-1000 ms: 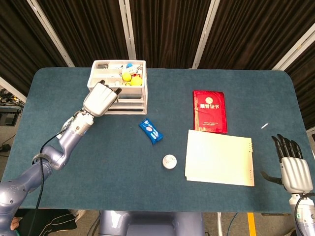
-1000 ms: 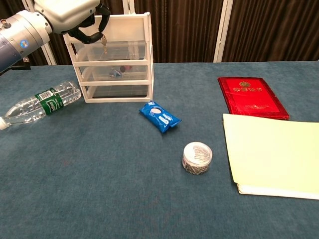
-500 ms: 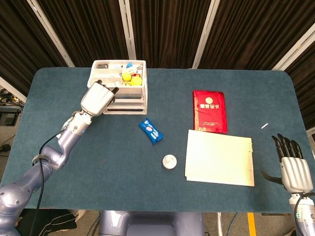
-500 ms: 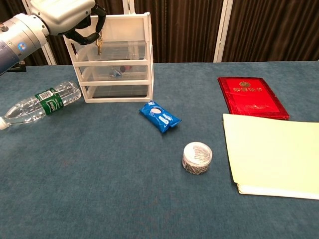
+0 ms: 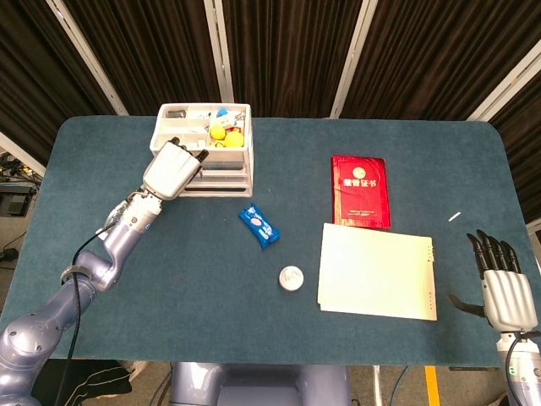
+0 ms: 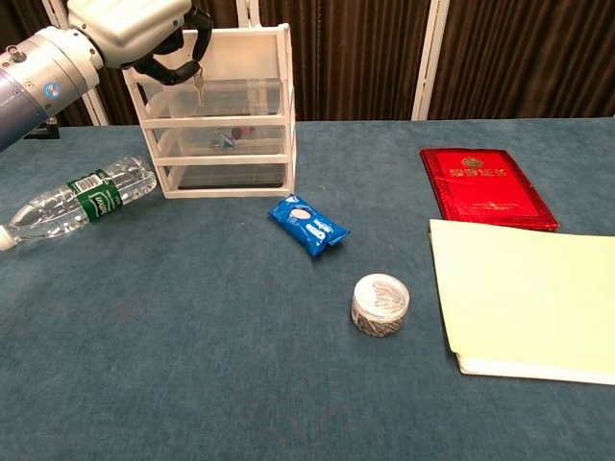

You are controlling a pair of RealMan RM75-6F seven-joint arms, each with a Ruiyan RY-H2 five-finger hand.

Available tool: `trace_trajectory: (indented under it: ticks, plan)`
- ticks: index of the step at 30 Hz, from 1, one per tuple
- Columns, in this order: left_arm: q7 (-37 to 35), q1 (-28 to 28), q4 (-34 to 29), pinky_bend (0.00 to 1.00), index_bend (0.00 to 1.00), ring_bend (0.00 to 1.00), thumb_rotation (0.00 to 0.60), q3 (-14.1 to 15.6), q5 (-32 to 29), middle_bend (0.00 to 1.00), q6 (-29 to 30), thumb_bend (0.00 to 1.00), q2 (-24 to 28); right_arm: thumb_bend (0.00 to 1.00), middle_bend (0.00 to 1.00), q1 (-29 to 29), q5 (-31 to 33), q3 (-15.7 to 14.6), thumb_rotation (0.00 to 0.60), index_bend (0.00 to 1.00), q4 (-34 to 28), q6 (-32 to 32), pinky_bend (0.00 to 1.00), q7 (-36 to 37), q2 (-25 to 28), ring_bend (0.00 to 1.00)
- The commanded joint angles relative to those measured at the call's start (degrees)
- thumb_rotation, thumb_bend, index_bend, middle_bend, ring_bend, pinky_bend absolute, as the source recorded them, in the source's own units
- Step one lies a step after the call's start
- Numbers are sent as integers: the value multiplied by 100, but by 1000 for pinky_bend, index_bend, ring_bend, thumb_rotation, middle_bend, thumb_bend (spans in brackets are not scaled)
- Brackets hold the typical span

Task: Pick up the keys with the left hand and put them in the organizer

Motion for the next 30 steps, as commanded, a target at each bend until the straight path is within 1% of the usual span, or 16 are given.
trace_trajectory:
  ticks: [1, 8, 15, 30]
  plan:
    - [12, 6, 30, 728, 542, 862, 600, 11, -4, 1000, -1, 422, -11, 15, 0, 0, 0, 1, 600, 0, 4, -1, 0, 10, 2, 0]
    - [-5, 10, 62, 728, 540, 862, 600, 7, -30, 1000, 26, 415, -5, 16, 0, 2, -1, 4, 600, 0, 6, 0, 0, 7, 1, 0]
    - [29, 10, 59, 727, 536, 862, 600, 8, -50, 1000, 32, 348, -2, 16, 0, 1, 11, 0, 600, 0, -14, -10, 0, -6, 3, 0]
    - [182, -32, 79, 727, 527, 862, 600, -67, -134, 1000, 89, 272, -24, 16, 0, -5, 15, -1, 600, 0, -34, -9, 0, 0, 18, 0]
